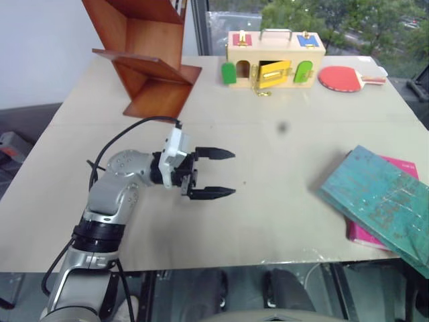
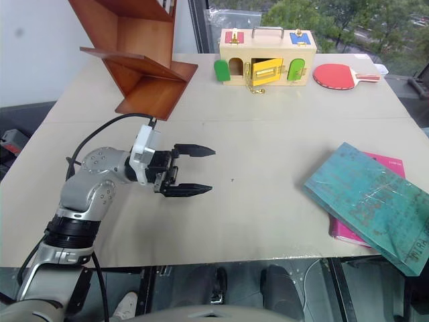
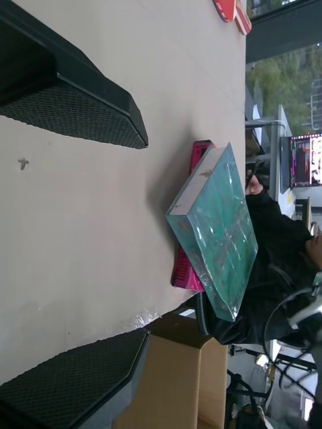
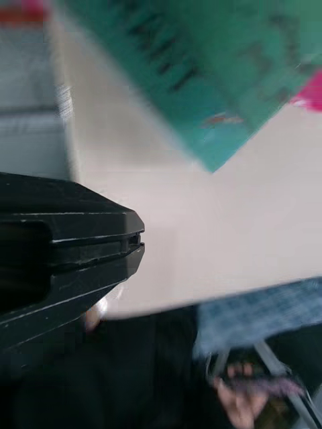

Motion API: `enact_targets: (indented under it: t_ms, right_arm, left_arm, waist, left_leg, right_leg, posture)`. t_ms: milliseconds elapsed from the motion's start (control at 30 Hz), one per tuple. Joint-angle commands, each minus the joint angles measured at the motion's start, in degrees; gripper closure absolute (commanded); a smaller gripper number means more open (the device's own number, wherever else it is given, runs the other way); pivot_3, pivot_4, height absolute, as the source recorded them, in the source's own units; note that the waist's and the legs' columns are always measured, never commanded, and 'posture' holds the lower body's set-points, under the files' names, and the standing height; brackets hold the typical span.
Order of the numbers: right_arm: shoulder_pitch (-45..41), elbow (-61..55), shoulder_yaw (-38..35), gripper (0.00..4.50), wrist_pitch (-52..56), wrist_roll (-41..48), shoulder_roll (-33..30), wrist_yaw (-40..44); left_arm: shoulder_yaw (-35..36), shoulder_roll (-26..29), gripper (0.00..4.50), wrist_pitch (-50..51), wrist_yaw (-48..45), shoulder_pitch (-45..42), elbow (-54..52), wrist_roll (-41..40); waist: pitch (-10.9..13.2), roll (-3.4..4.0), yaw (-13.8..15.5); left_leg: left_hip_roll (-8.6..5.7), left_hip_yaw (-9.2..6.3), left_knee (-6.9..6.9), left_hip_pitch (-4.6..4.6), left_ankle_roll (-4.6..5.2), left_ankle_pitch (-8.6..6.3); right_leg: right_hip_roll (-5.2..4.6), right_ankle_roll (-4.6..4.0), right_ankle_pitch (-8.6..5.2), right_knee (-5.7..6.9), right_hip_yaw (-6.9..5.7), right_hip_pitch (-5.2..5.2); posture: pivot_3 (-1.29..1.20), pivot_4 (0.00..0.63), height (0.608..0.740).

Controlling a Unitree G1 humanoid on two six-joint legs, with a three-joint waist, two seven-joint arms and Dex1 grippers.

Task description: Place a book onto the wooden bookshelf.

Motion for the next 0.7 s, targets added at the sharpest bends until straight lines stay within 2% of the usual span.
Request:
enact_targets:
  t_ms: [33,333,700]
  right_arm:
    - [-5.4,8.0,0.4,4.46,2.6,2.6,-1.7,-0.1]
    - [-16.9,23.5,9.7,4.46,2.1,3.1,-5.7,1.8]
    - [-24.6,23.4,14.3,4.46,10.1,9.2,-2.2,1.7]
  left_arm:
    - [0.6,-0.1,0.0,-0.8,-0.2,-1.4,-0.3,-0.2]
    - [1.8,0.9,0.0,0.7,1.2,0.6,-3.3,-1.0]
    - [2.8,2.1,0.0,1.9,2.6,2.2,-5.4,-1.6]
  waist:
    - [0.0,0.03,0.2]
    - [0.0,0.11,0.5]
    - [0.0,0.13,0.5]
  left_leg:
    - [-0.01,0.0,0.0,-0.01,0.0,0.0]
    - [-0.02,0.04,-0.02,-0.03,-0.11,0.07]
    - [0.0,0.02,-0.01,-0.01,-0.1,0.06]
  right_leg:
    - [-0.01,0.0,0.0,0.01,0.01,0.0]
    - [-0.03,-0.01,-0.01,0.07,0.07,-0.04]
    - [-0.03,0.0,0.0,0.15,0.12,-0.04]
  posture:
    - [0.0,0.15,0.74]
    - [0.0,0.15,0.74]
    - [0.0,0.15,0.74]
